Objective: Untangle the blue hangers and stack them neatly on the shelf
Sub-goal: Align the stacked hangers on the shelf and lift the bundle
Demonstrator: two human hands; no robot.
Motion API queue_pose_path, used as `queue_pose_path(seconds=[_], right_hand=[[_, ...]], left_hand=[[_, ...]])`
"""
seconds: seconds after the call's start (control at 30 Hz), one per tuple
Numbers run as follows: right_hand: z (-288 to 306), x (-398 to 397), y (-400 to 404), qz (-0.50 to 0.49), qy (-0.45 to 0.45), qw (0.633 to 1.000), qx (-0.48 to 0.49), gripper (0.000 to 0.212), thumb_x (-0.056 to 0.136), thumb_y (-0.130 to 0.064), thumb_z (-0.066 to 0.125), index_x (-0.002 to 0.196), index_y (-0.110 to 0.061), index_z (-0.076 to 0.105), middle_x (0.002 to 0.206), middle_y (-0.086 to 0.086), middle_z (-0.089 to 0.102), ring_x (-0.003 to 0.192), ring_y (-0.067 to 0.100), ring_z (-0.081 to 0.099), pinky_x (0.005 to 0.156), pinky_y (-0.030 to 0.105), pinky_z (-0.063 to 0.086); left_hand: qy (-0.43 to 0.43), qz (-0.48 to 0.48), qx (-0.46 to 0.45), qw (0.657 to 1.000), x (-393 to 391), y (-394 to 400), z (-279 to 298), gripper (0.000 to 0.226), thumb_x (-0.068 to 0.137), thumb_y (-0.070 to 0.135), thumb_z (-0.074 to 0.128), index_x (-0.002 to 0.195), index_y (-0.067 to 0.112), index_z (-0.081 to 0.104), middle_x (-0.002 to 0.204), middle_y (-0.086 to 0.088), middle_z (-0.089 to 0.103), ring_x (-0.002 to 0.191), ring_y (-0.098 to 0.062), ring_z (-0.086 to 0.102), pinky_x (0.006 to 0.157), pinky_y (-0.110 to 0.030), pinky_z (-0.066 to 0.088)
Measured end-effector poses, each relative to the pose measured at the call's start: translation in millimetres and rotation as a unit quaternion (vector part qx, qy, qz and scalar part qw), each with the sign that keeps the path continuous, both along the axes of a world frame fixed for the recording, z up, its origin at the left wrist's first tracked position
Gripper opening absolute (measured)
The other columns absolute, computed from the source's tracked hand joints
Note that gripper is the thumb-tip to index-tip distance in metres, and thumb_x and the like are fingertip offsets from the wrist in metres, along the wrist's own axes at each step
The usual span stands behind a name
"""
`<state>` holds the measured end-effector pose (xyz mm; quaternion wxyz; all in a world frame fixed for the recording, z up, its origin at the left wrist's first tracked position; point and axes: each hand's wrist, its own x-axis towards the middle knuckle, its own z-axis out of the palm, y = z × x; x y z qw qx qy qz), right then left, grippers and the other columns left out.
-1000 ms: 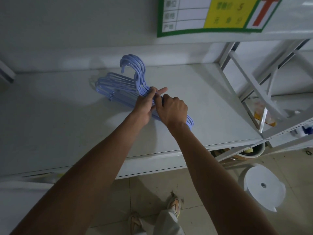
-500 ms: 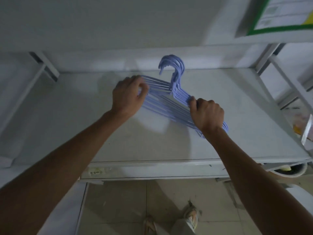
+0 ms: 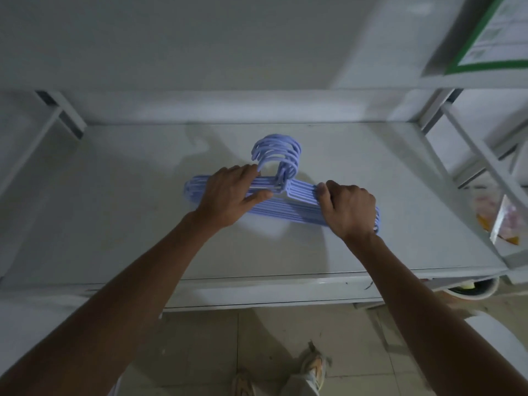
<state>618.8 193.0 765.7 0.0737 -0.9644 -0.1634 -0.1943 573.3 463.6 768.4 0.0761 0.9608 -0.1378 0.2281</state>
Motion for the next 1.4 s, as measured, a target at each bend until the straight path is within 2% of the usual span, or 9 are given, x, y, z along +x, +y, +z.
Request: queue_pose_path(seconds=[0.1, 0.2, 0.33, 0.5, 0.6, 0.77, 0.87, 1.1, 1.4], right_hand=[[2, 2, 0, 0.013, -0.005, 1.000, 0.007, 0.054, 0.103, -0.047, 0.027, 0.068, -0.013, 0.051, 0.054, 0.005, 0.054, 0.046, 0.031, 0.041, 0.051, 0.028, 0.026], [8, 4, 6, 0.013, 0.000, 1.000, 0.017, 0.048, 0.101, -0.039, 0.022, 0.073, -0.014, 0.050, 0.061, 0.006, 0.059, 0.054, 0.035, 0.054, 0.053, 0.031, 0.026], [10, -3, 40, -0.034, 0.029, 0.998, 0.034, 0.042, 0.096, -0.030, 0.018, 0.083, -0.015, 0.056, 0.081, 0.008, 0.065, 0.079, 0.034, 0.059, 0.070, 0.038, 0.031], [13, -5, 62, -0.088, 0.052, 0.991, 0.083, 0.037, 0.103, -0.028, 0.029, 0.082, -0.013, 0.056, 0.082, 0.006, 0.064, 0.081, 0.031, 0.055, 0.079, 0.041, 0.035], [14, -7, 64, -0.080, 0.053, 0.992, 0.080, 0.038, 0.104, -0.029, 0.027, 0.083, -0.014, 0.055, 0.081, 0.005, 0.063, 0.080, 0.029, 0.054, 0.080, 0.041, 0.037], [16, -9, 65, -0.084, 0.078, 0.990, 0.088, 0.038, 0.103, -0.030, 0.029, 0.082, -0.014, 0.056, 0.082, 0.003, 0.062, 0.082, 0.029, 0.055, 0.081, 0.041, 0.038], [22, -6, 70, -0.090, 0.100, 0.987, 0.088, 0.038, 0.104, -0.032, 0.029, 0.086, -0.013, 0.057, 0.089, 0.006, 0.063, 0.089, 0.030, 0.056, 0.086, 0.042, 0.037], [22, -12, 75, -0.086, 0.101, 0.991, -0.010, 0.038, 0.108, -0.029, 0.020, 0.107, -0.019, 0.057, 0.112, 0.002, 0.061, 0.106, 0.025, 0.053, 0.097, 0.039, 0.034], [27, -12, 62, -0.029, 0.120, 0.992, 0.037, 0.050, 0.104, -0.040, 0.013, 0.103, -0.018, 0.058, 0.102, 0.004, 0.062, 0.098, 0.029, 0.056, 0.086, 0.040, 0.036]], left_hand=[[0.019, 0.024, 0.019, 0.999, -1, -2, 8, 0.060, 0.099, 0.062, 0.034, 0.102, 0.008, 0.060, 0.075, -0.010, 0.064, 0.066, -0.032, 0.062, 0.060, -0.039, 0.048], [0.004, 0.046, 0.094, 0.995, 5, -12, 12, 0.026, 0.100, 0.025, 0.041, 0.102, 0.005, 0.058, 0.066, -0.014, 0.062, 0.052, -0.035, 0.060, 0.050, -0.037, 0.046], [0.052, 0.158, 0.138, 0.976, 9, -31, 18, 0.025, 0.093, 0.007, 0.042, 0.098, 0.003, 0.066, 0.063, -0.014, 0.065, 0.051, -0.032, 0.060, 0.052, -0.036, 0.050], [0.067, 0.161, 0.109, 0.979, 13, -40, 20, 0.049, 0.096, 0.017, 0.006, 0.105, 0.010, 0.054, 0.089, -0.014, 0.063, 0.077, -0.035, 0.059, 0.068, -0.042, 0.040], [0.073, 0.190, 0.089, 0.975, 11, -51, 21, 0.043, 0.095, 0.017, 0.013, 0.095, 0.010, 0.055, 0.083, -0.014, 0.063, 0.077, -0.035, 0.060, 0.069, -0.042, 0.040], [0.096, 0.259, 0.016, 0.961, 11, -60, 19, 0.050, 0.097, 0.042, 0.014, 0.075, 0.019, 0.052, 0.076, -0.003, 0.061, 0.077, -0.030, 0.057, 0.074, -0.039, 0.033], [0.077, 0.260, -0.060, 0.961, 14, -62, 21, 0.045, 0.094, 0.046, 0.024, 0.068, 0.018, 0.047, 0.072, -0.007, 0.064, 0.075, -0.032, 0.059, 0.079, -0.039, 0.040], [0.113, 0.337, -0.096, 0.930, 12, -77, 18, 0.057, 0.096, 0.051, 0.026, 0.089, 0.013, 0.067, 0.093, -0.010, 0.070, 0.098, -0.036, 0.061, 0.105, -0.052, 0.034], [0.103, 0.339, -0.096, 0.930, 6, -77, 24, 0.066, 0.098, 0.061, 0.019, 0.086, 0.016, 0.067, 0.088, -0.007, 0.069, 0.093, -0.030, 0.061, 0.100, -0.044, 0.037]])
